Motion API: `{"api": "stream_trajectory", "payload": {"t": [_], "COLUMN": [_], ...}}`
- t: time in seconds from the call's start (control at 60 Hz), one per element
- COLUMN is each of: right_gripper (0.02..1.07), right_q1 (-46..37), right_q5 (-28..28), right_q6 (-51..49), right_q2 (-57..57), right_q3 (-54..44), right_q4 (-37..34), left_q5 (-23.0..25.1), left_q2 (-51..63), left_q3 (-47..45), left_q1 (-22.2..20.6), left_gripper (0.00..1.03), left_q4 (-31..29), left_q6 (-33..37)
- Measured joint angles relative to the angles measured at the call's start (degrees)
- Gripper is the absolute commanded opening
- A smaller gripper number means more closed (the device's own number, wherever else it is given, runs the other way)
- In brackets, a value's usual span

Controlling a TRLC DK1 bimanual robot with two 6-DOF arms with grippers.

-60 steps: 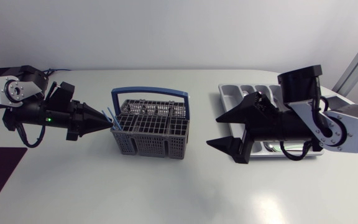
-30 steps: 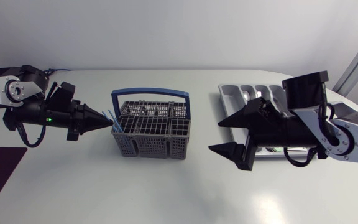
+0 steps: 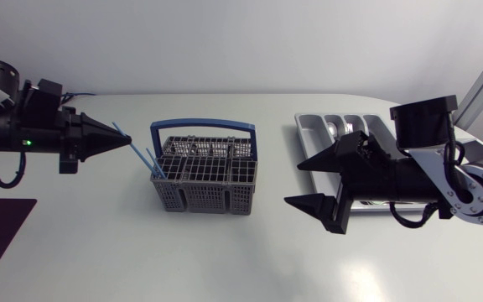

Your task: Unload the cutlery basket into the drawer organizer.

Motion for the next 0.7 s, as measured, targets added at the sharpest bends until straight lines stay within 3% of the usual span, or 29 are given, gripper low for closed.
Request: {"api": "stream_trajectory", "payload": {"t": [0.5,0.7], "right_gripper": [1.02,1.02], "right_q1": [2.3,2.3], "right_q5": [2.9,3.7], "right_q6": [0.0,0.1], "right_q2": [-7.5,-12.3], "right_q3": [-1.1,-1.7], "right_q4": [-1.3,-2.4], "left_q5": [0.1,0.1], "left_q2": [-14.3,-17.2], "left_q3": [3.7,5.2], "left_q1": [1.6,-2.4], "left_gripper": [0.07,0.06], "left_q4": [-5.1,-5.6], "left_q6": [-3.0,-7.5]}}
